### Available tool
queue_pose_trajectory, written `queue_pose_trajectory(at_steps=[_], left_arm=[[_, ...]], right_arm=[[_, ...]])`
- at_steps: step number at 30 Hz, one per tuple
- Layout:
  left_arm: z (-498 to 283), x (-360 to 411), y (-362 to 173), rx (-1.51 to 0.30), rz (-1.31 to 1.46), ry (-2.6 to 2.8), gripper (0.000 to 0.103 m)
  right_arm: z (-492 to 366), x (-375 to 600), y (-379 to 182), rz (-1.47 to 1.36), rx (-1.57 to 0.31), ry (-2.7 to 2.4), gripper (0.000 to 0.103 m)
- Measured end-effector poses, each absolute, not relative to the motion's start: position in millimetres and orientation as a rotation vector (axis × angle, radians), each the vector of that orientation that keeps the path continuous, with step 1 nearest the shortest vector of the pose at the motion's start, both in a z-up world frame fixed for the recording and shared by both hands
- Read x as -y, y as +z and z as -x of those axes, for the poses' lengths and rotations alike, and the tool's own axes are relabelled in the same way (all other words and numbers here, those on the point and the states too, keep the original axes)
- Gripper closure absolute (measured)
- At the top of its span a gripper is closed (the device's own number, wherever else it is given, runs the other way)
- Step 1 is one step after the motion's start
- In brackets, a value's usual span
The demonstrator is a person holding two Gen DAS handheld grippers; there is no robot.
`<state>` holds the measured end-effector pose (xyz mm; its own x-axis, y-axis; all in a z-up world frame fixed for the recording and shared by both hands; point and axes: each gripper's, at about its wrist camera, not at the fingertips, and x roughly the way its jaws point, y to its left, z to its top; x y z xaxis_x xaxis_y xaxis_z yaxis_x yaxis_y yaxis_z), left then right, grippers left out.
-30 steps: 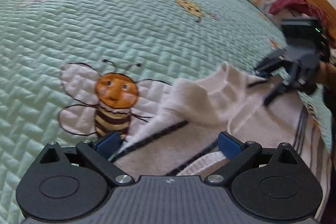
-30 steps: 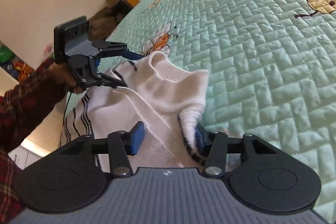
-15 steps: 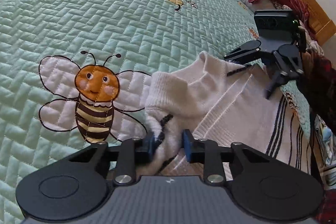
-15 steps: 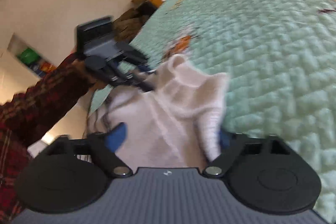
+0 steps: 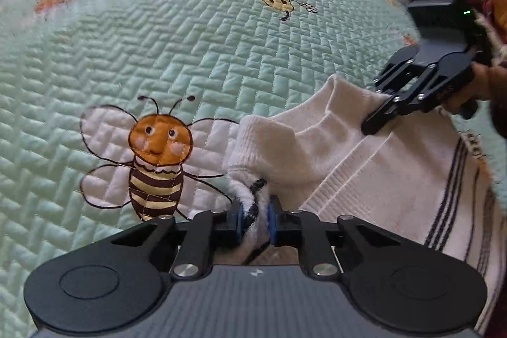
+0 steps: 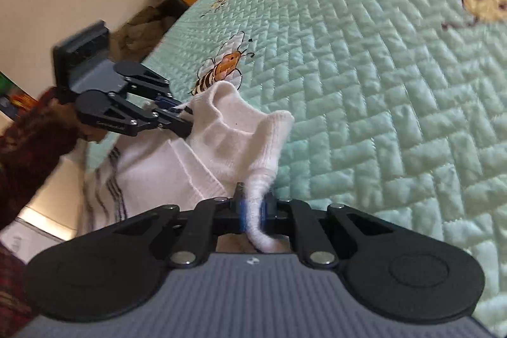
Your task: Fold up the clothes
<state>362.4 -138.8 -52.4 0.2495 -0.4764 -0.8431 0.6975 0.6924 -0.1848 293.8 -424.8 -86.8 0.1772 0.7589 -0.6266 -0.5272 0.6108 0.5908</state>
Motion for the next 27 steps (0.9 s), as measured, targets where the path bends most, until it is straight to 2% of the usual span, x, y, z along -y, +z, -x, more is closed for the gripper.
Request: queue_pose_trajectory(at_steps=[6,11,15,18,22,27], left_arm=[[-320.7,123.9,-8.8,-0.916,-0.187,-0.797,0.092],[-243.7,90.7,24.0,-0.833,-0.091,-0.910,0.092],[-164.9,69.5,6.4,-0.885,-0.048,-0.996,0.092],[-126.3,59.8,-22.6,-0.962,-0.020,-0.991,0.092],[-107.3,55.7,-41.0,-0.986,0.004,-0.963,0.092],[-100.6,47.3,-18.3,-0.955,0.042,-0.984,0.091]], right_arm=[[-252.1,417.3,-37.8,-0.275,-0.894,0.916,0.094],[-172.3,408.0,-0.5,-0.275,-0.784,1.019,0.094],[-90.8,391.8,-17.5,-0.226,-0.820,1.068,0.094],[-45.1,386.9,-56.4,-0.230,-0.907,1.034,0.094],[-18.2,387.9,-86.3,-0.272,-0.902,0.984,0.094],[-12.1,379.2,-80.3,-0.138,-0.851,0.962,0.094]])
